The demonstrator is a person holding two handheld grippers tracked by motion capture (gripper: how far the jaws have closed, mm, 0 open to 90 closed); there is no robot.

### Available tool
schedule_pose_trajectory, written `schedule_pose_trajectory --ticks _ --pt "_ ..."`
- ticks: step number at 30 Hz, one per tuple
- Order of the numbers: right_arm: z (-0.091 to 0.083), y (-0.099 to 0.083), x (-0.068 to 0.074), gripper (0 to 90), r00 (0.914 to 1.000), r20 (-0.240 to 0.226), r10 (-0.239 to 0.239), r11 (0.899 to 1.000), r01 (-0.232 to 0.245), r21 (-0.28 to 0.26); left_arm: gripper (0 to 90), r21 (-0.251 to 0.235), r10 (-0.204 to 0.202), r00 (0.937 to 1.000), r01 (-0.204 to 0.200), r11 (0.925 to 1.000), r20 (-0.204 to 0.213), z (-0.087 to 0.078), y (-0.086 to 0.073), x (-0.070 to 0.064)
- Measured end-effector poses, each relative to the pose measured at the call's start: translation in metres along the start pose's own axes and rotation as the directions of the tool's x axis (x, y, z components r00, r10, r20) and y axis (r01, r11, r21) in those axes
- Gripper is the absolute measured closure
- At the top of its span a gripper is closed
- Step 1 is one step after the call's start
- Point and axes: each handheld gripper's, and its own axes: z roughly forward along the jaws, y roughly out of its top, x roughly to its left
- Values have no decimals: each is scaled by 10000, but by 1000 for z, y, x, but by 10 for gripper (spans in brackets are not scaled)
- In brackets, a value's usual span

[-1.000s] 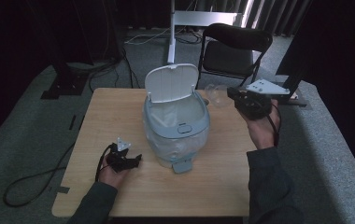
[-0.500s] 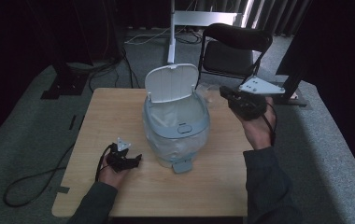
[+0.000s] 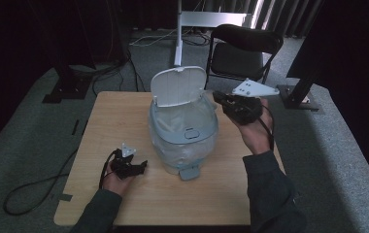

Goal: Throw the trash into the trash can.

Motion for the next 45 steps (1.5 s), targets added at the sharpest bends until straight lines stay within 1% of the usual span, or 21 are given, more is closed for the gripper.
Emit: schedule_pose_trajectory --ticks 1,4,5,10,11,12,14,17,19,21,29,33,45 --pt "4 2 3 857 10000 -83 -4 10000 4 21 233 -2 -1 10000 1 10000 -7 0 0 0" --pt "8 3 4 856 9999 -157 -11 10000 12 47 234 0 -1 10000 1 10000 -3 0 0 0" --pt "11 3 7 856 9997 -219 -61 9999 64 129 233 2 2 10000 -2 10000 -2 0 0 0" --pt "15 4 10 854 9995 -314 -86 9998 92 180 233 -2 -3 10000 3 10000 -3 0 0 0" --pt "16 4 10 842 9993 -363 -23 9998 30 196 233 1 -2 10000 2 10000 -2 0 0 0" --pt "21 3 10 653 9980 -629 100 9992 -76 396 233 1 -1 10000 1 10000 -2 0 0 0" --pt "24 3 10 644 9979 -638 104 9989 -73 473 234 4 3 10000 -3 10000 0 0 0 0" --pt "24 3 8 640 9975 -668 221 9990 -195 394 234 6 9 10000 -9 10000 -2 0 0 0" --pt "24 3 7 639 9984 -522 238 9991 -219 365 233 7 8 10000 -8 10000 1 0 0 0" --pt "24 3 1 642 9987 -338 392 9986 -379 374 233 5 7 10000 -7 10000 -1 0 0 0" --pt "29 3 -9 667 9982 -60 601 9974 -598 391 233 15 20 10000 -20 10000 4 0 0 0" --pt "32 2 -13 670 9978 90 656 9967 -660 469 233 14 3 10000 -3 10000 -2 1 1 0" --pt "34 2 -17 670 9976 188 671 9963 -680 516 234 21 10 10000 -10 10000 8 1 1 0"
